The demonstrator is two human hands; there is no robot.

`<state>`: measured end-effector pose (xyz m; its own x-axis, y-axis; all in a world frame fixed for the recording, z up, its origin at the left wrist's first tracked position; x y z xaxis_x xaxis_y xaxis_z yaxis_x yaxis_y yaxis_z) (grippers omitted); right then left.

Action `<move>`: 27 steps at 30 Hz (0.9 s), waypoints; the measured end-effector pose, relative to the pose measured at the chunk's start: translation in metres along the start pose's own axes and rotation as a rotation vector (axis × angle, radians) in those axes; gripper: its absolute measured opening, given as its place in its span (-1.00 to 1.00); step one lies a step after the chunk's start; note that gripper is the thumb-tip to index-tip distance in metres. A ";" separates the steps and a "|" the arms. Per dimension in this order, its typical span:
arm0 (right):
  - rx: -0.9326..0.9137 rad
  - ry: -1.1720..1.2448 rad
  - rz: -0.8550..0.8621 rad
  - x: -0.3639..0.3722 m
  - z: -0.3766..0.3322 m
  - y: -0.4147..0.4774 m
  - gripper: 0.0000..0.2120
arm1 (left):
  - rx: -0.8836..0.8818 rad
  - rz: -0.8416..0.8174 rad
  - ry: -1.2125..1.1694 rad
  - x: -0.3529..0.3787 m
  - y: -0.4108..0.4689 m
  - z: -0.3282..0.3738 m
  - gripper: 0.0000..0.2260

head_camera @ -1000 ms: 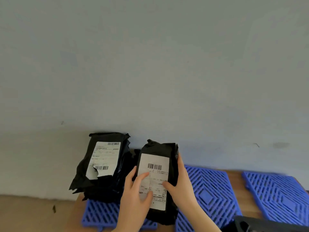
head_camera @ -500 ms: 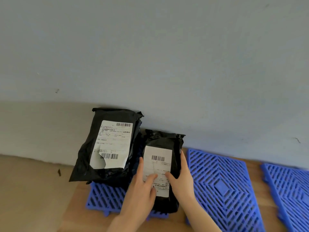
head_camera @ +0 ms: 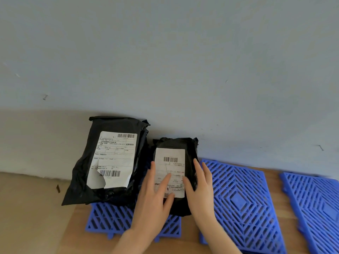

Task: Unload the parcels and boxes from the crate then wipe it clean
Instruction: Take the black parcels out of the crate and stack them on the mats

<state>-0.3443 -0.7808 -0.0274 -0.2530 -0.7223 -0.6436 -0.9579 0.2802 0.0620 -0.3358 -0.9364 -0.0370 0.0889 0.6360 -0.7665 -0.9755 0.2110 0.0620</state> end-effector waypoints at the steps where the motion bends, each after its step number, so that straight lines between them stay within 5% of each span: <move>1: -0.051 -0.034 0.027 -0.004 -0.004 -0.014 -0.41 | 0.014 0.039 0.009 -0.004 -0.011 0.000 -0.51; 7: -0.323 -0.293 0.077 0.003 -0.018 -0.079 -0.36 | 0.184 0.119 0.220 0.000 -0.066 0.003 -0.58; 13: -0.285 -0.409 -0.100 0.033 0.002 -0.079 -0.20 | 0.101 -0.169 0.366 0.033 -0.068 -0.011 -0.13; 16: -0.271 -0.431 -0.116 0.032 0.005 -0.067 -0.14 | 0.079 -0.178 0.359 0.032 -0.057 -0.010 -0.11; 27: -0.300 -0.562 -0.336 0.030 0.007 -0.037 -0.39 | 0.059 -0.210 0.394 0.032 -0.035 -0.003 -0.21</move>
<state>-0.3156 -0.8079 -0.0544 0.0924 -0.2819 -0.9550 -0.9881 -0.1443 -0.0530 -0.2997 -0.9257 -0.0651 0.1894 0.2463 -0.9505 -0.9304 0.3543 -0.0936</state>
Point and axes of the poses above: each hand's wrist, its own y-axis towards the middle knuckle, its own x-axis out of the palm, z = x × y, the point moved 10 cm from there along y, towards the middle knuckle, and after that the axes turned 4 degrees about -x, right-handed, at the moved point
